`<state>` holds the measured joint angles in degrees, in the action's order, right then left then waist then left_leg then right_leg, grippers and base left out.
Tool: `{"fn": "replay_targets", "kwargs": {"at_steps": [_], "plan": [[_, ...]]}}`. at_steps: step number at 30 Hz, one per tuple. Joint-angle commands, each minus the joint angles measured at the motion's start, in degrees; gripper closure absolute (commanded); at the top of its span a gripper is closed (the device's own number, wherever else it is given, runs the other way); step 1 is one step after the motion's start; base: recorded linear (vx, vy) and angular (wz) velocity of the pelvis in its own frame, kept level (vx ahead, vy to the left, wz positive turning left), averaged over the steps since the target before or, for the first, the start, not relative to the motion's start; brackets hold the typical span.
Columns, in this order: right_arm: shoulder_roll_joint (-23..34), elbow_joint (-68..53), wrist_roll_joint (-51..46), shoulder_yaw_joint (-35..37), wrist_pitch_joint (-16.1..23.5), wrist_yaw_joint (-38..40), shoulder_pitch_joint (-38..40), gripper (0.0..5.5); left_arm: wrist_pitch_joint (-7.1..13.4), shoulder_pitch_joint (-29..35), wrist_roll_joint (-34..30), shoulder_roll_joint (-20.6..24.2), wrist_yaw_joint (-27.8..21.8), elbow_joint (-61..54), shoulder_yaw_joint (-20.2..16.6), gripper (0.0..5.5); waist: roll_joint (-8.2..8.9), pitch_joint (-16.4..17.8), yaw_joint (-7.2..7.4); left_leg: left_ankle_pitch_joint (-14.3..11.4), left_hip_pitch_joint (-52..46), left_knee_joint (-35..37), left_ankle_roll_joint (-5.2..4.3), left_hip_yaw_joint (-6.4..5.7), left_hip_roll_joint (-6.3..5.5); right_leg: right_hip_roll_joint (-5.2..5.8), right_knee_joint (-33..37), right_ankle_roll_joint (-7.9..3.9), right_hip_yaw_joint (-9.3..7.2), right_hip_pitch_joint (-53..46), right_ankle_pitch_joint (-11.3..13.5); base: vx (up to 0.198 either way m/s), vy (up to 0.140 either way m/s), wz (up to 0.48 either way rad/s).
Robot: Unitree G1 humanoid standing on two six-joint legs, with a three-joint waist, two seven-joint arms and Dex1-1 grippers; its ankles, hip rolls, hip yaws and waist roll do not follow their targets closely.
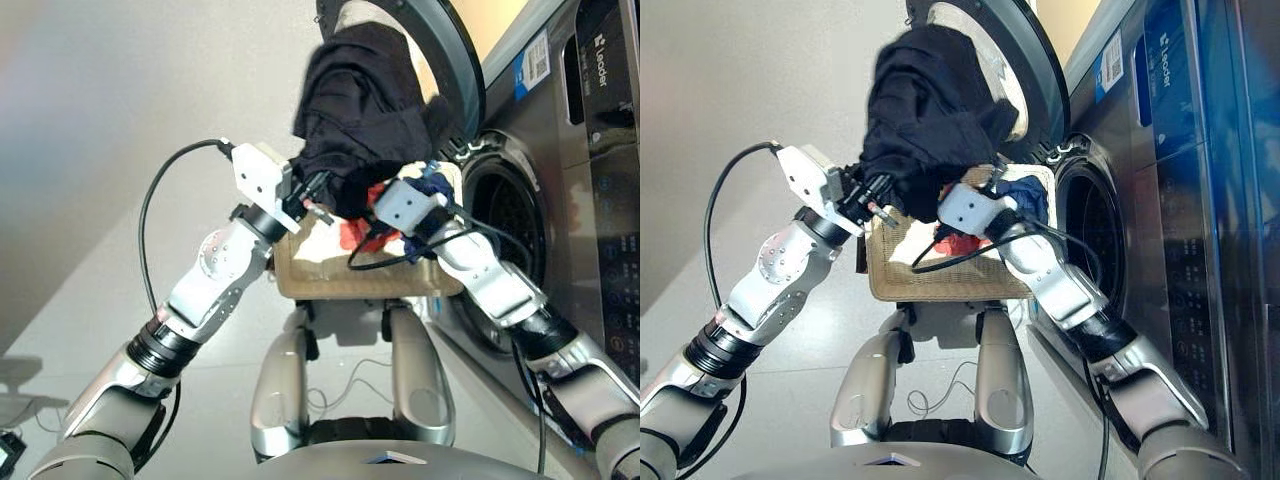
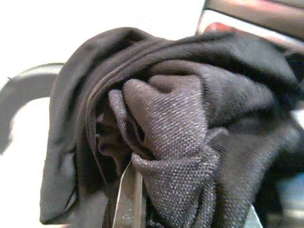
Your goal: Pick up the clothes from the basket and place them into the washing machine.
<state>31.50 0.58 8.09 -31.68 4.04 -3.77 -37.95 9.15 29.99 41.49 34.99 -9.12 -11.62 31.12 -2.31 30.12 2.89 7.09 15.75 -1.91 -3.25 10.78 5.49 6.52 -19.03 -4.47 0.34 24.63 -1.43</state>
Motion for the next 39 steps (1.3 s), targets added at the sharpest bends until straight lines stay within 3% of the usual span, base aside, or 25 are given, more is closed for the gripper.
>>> {"fn": "replay_targets", "kwargs": {"at_steps": [1, 11, 19, 24, 25, 26, 32, 33, 34, 35, 36, 39], "plan": [[-2.77, -3.56, 0.05, -0.04, 3.11, 1.68, -5.5, 0.0, 0.65, 4.25, 3.32, 4.93, -3.4, -4.37, 3.35, 5.5, 2.07, -2.34, 0.18, -3.57, -1.62, -3.05, -2.04, -0.22, 0.0, 1.87, 10.78, -4.41, 1.42, -5.85, 4.92, 0.0, 0.0, 0.0], [-3.32, -5.73, -0.65, -0.7, 4.53, 3.96, -10.95, 0.0, -1.05, 9.0, 6.08, 12.51, -5.92, -1.46, 10.64, 5.5, 1.91, -1.49, 0.37, -3.58, -0.85, -4.21, -2.3, -0.02, 0.2, 2.0, 9.84, -4.35, 1.56, -5.17, 4.91, 0.0, 0.0, 0.0], [-2.4, -8.75, -1.05, 0.18, 5.5, 5.06, -10.17, 0.0, -1.55, 7.86, 5.88, 14.09, -6.29, -0.5, 11.21, 5.5, 1.77, -1.03, 0.38, -3.55, -0.74, -4.53, -2.43, 0.35, 0.46, 1.87, 9.47, -4.3, 1.62, -4.95, 4.68, 0.0, 0.0, 0.0], [-0.56, -9.77, -0.72, -0.26, 7.25, 4.97, -10.34, 0.0, -0.55, 5.48, 2.37, 16.25, -5.61, -0.82, 8.61, 5.5, 1.51, -1.0, 0.04, -3.73, -0.82, -4.7, -2.47, 0.36, 0.61, 1.74, 9.22, -4.31, 1.68, -4.87, 4.48, 0.0, 0.0, 0.0], [-0.19, -9.42, -1.07, -0.25, 7.41, 5.03, -10.31, 2.35, -0.48, 4.9, 2.29, 16.54, -5.81, -0.94, 8.22, 5.5, 1.48, -1.08, -0.04, -3.75, -0.83, -4.71, -2.47, 0.38, 0.62, 1.77, 9.25, -4.32, 1.74, -4.88, 4.48, 0.0, 0.0, 0.0], [0.23, -9.13, -1.23, -0.34, 7.64, 5.19, -10.34, 5.5, -0.33, 4.54, 2.25, 17.27, -6.08, -1.35, 7.83, 5.5, 1.42, -1.23, -0.16, -3.74, -0.86, -4.67, -2.5, 0.43, 0.65, 1.74, 9.28, -4.34, 1.76, -4.87, 4.47, 0.0, 0.0, 0.0], [1.55, -9.16, -0.23, -1.59, 9.43, 6.22, -10.12, 5.5, 0.56, 3.01, 2.39, 17.69, -6.56, -2.03, 7.33, 5.5, 1.25, -1.66, -0.62, -3.93, -1.11, -4.75, -2.56, 0.56, 0.75, 1.68, 9.11, -4.35, 1.59, -5.07, 4.25, 0.0, 0.0, 0.0], [1.98, -9.16, -0.1, -1.83, 9.58, 6.26, -9.76, 5.5, 0.64, 2.88, 2.51, 17.68, -6.68, -2.12, 7.25, 4.96, 1.22, -1.83, -0.69, -3.89, -1.13, -4.68, -2.59, 0.5, 0.74, 1.74, 9.21, -4.4, 1.51, -5.15, 4.26, 0.0, 0.0, 0.0], [2.37, -9.2, 0.22, -2.16, 9.6, 6.18, -9.7, 5.5, 0.76, 2.84, 2.54, 17.61, -6.8, -2.22, 7.26, 3.15, 1.19, -1.98, -0.69, -3.89, -1.12, -4.63, -2.6, 0.4, 0.68, 1.74, 9.27, -4.4, 1.46, -5.21, 4.24, 0.0, 0.0, 0.0], [2.7, -9.3, 0.48, -2.4, 9.63, 6.12, -9.59, 5.5, 0.83, 2.86, 2.52, 17.44, -6.77, -2.18, 7.4, 0.45, 1.2, -2.1, -0.68, -3.89, -1.12, -4.56, -2.61, 0.33, 0.67, 1.76, 9.35, -4.43, 1.45, -5.24, 4.24, 0.0, 0.0, 0.0], [3.05, -9.29, 0.41, -2.57, 9.66, 6.0, -9.19, 5.5, 0.93, 2.97, 2.35, 17.36, -6.66, -1.97, 7.56, 0.0, 1.18, -2.21, -0.69, -3.88, -1.06, -4.64, -2.62, 0.28, 0.69, 1.82, 9.32, -4.45, 1.38, -5.26, 4.19, 0.0, 0.0, 0.0], [3.82, -9.14, 0.57, -2.75, 10.48, 6.57, -8.66, 5.5, 1.19, 3.65, 1.55, 17.74, -6.56, -1.98, 8.27, 0.0, 0.97, -2.32, -0.88, -3.95, -0.95, -4.75, -2.58, 0.12, 0.64, 1.96, 9.08, -4.54, 1.24, -5.31, 4.08, 0.0, 0.0, 0.0]]}}
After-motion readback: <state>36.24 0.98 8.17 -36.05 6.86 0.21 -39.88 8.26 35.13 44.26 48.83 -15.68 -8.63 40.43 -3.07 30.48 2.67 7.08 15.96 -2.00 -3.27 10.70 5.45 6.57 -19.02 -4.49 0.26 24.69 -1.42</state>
